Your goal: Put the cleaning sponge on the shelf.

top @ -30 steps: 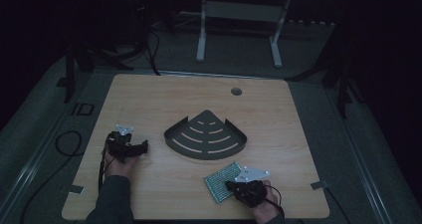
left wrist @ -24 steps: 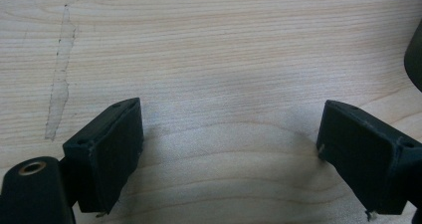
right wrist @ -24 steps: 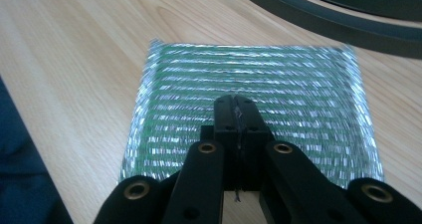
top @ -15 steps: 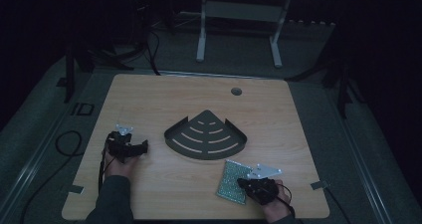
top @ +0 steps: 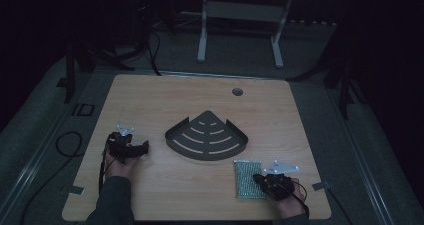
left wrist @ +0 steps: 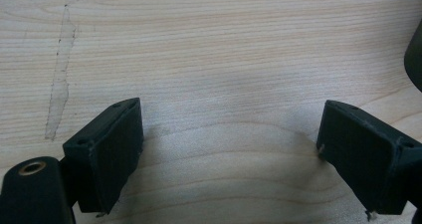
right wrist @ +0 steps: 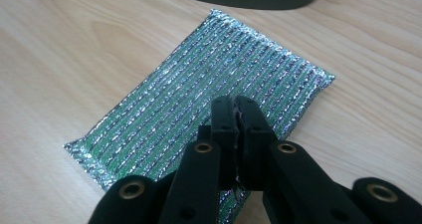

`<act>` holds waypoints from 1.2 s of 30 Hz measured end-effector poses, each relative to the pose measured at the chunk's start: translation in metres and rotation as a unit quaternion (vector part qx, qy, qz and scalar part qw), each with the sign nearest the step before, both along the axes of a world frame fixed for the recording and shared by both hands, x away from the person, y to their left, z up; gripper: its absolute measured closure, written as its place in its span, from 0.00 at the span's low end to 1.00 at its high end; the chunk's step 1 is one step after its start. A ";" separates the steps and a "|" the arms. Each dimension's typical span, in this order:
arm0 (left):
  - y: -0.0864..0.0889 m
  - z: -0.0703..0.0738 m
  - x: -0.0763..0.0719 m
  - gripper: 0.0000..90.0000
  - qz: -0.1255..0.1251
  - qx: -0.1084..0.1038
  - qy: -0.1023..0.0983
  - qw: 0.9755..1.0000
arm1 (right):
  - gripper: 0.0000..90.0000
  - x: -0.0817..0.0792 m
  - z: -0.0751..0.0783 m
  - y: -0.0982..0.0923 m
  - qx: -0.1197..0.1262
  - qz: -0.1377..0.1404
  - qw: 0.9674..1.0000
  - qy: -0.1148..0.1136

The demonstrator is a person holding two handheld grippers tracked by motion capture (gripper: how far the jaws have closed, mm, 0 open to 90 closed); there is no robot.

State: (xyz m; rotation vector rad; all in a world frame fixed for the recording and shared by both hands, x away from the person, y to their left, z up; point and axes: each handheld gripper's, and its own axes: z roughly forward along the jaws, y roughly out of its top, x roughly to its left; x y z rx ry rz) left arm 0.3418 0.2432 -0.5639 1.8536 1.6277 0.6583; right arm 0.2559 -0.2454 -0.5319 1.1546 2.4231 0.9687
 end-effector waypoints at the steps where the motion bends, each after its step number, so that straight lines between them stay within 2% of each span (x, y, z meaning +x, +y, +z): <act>1: 0.000 0.000 0.000 0.13 0.000 0.000 0.000 1.000 | 0.97 0.000 0.000 0.000 0.000 0.000 1.000 0.000; 11: 0.000 0.000 0.000 0.13 0.000 0.000 0.000 1.000 | 0.94 0.023 0.002 -0.025 -0.018 -0.030 0.999 -0.001; 20: 0.000 0.000 0.000 0.13 0.000 0.000 0.000 1.000 | 0.94 0.034 0.003 -0.037 -0.022 -0.046 0.999 0.000; 36: 0.000 0.000 0.000 0.13 0.000 0.000 0.000 1.000 | 0.89 0.039 0.005 -0.050 -0.030 -0.053 0.998 0.008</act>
